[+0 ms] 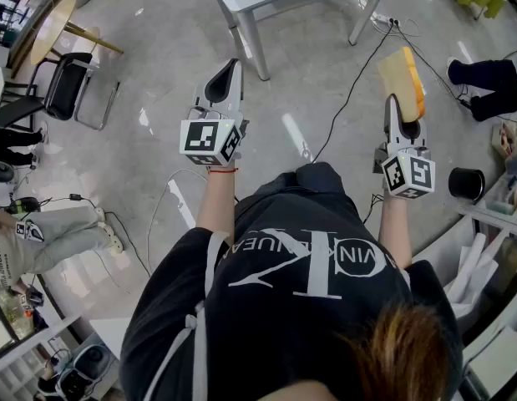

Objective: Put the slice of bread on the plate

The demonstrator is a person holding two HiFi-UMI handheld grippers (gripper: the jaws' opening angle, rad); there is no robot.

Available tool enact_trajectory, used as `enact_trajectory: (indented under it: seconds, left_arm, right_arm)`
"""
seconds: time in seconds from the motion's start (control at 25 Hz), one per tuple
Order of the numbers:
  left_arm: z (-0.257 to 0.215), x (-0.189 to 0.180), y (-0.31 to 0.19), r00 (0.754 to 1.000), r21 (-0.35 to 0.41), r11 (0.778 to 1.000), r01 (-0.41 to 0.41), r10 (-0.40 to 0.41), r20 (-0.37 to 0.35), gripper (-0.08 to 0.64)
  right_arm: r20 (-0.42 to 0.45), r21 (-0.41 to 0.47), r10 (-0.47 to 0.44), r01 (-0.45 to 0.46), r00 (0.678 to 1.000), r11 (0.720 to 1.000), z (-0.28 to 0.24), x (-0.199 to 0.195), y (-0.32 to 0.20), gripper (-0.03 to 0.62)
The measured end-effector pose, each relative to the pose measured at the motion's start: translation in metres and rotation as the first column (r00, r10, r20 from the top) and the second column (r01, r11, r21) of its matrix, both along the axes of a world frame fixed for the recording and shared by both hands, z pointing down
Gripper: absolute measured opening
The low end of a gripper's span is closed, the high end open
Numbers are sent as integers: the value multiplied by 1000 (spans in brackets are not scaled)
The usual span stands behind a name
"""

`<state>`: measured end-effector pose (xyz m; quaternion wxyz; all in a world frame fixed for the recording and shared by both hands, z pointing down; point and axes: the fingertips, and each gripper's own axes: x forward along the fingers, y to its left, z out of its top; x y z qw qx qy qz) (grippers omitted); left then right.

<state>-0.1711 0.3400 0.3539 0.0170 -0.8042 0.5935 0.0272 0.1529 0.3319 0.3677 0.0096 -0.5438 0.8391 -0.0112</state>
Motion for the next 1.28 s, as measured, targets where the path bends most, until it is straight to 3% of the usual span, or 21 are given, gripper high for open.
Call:
enact_trajectory:
  seconds: [0.84,1.28]
  left_arm:
    - [1,-5,-24,999,-17,999,-32,32,-32,11]
    - [10,-1,-32,996,-45,996,-77,75,-52,11]
  right_arm:
    - [-16,-22,41,-41,999,999,-1,-3,-16,95]
    - [37,-48,99,-97,994,994,4,9,-8,97]
